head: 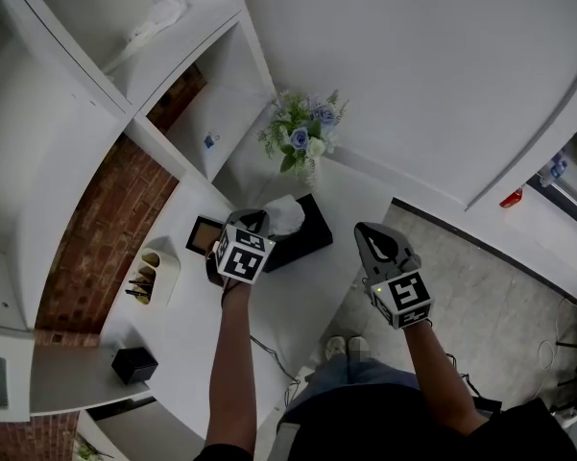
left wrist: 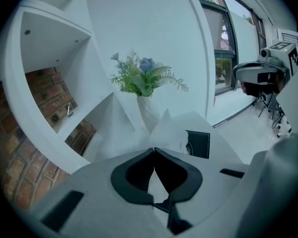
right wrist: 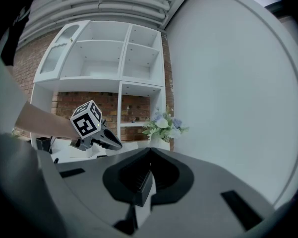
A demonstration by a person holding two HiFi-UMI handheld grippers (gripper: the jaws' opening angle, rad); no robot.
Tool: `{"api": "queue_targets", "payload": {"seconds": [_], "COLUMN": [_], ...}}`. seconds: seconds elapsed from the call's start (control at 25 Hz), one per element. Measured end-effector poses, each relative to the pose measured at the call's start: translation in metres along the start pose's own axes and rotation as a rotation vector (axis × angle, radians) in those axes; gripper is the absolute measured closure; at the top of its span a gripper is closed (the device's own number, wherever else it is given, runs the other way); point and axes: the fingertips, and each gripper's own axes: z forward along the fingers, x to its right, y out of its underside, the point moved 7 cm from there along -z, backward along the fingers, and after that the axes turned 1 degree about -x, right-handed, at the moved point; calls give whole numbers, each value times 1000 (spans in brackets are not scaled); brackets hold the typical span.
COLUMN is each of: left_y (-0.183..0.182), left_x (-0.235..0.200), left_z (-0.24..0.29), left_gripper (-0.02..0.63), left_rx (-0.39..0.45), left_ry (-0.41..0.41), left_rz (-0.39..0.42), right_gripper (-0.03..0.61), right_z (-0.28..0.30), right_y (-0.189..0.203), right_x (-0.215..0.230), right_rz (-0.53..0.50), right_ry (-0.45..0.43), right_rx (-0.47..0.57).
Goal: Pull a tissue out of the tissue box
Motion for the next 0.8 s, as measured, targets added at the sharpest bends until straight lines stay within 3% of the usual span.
{"api": "queue_targets", "payload": {"seconds": [0.44,0.8], "left_y": [-14,-29], "left_x": [-10,-12], "left_z": [-40,-100], "left_gripper": [603,603], "left_rx": [123,345], "left_ry": [-101,-201], "left_rz": [2,-104], "right_gripper": [580,580], "right_z": [-2,-7], "right_y": [-7,-20], "right_x": [-9,-15], "right_rz": [-29,-47], "right_ry": [-16,-15], "right_rx": [23,62]}}
